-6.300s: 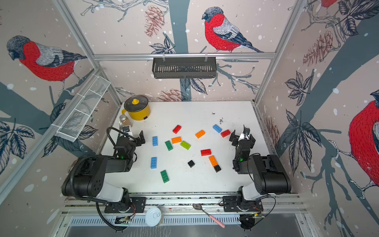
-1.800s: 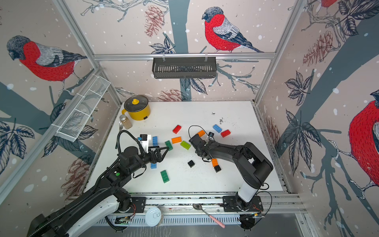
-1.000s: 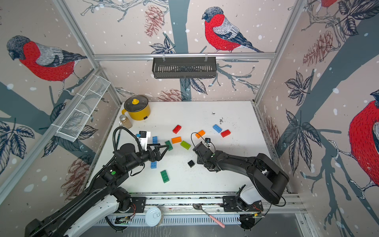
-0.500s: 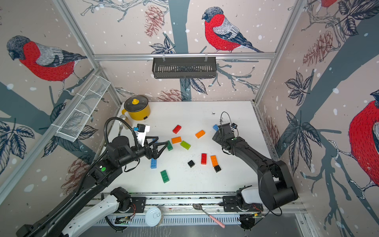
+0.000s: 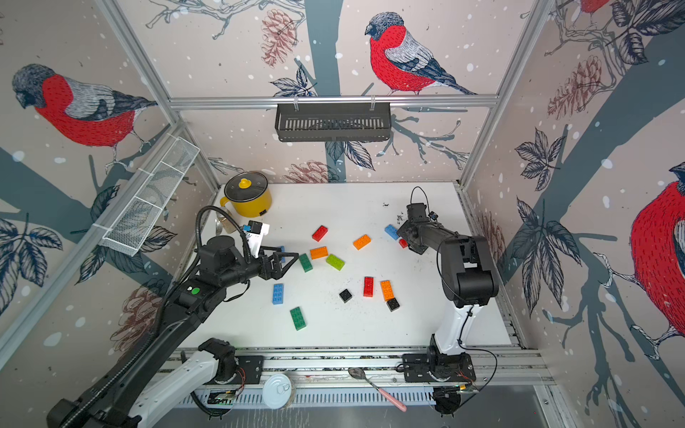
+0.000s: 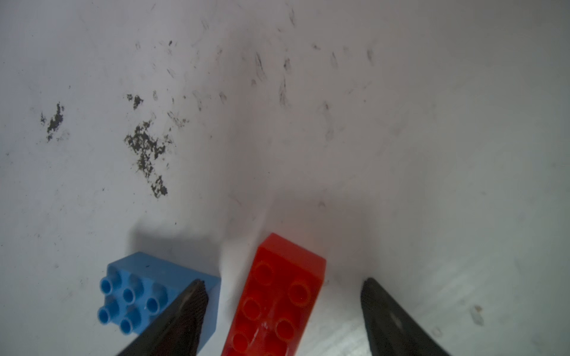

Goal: Assemble a small pinwheel with lego
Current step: Pick up the lego brick from the center of the board.

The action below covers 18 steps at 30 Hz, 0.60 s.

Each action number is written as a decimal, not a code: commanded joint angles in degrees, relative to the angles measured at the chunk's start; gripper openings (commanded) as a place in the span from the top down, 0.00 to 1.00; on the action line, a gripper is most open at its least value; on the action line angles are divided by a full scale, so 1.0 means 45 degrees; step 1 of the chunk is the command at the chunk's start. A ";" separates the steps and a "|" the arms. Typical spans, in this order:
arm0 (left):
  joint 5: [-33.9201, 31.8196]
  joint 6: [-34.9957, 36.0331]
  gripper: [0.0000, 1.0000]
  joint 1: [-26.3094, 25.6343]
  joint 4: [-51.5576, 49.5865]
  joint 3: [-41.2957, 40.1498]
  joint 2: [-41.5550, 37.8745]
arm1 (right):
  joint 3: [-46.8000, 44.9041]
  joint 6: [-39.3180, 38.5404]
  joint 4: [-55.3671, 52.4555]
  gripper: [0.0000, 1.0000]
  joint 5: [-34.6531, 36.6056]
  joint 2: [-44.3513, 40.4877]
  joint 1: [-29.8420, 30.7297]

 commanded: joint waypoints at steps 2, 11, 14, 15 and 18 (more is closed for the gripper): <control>0.0841 -0.0117 0.03 0.0307 0.0489 -0.0107 -0.0090 | 0.0733 0.0401 -0.0422 0.30 0.0123 0.0646 0.0050; 0.1256 -0.0290 0.03 0.0731 0.0751 -0.0166 -0.0266 | 0.0588 0.0564 -0.1112 0.41 0.0717 0.0391 0.0371; 0.1309 -0.0330 0.03 0.0769 0.0776 -0.0222 -0.0396 | 0.0711 0.0287 -0.1634 0.42 0.0931 0.0371 0.0479; 0.1329 -0.0322 0.03 0.0784 0.0784 -0.0206 -0.0444 | 0.0717 0.0164 -0.1747 0.43 0.0975 0.0366 0.0479; 0.1376 -0.0349 0.03 0.0809 0.0834 -0.0221 -0.0578 | 0.0632 -0.0136 -0.1917 0.46 0.0933 0.0300 0.0482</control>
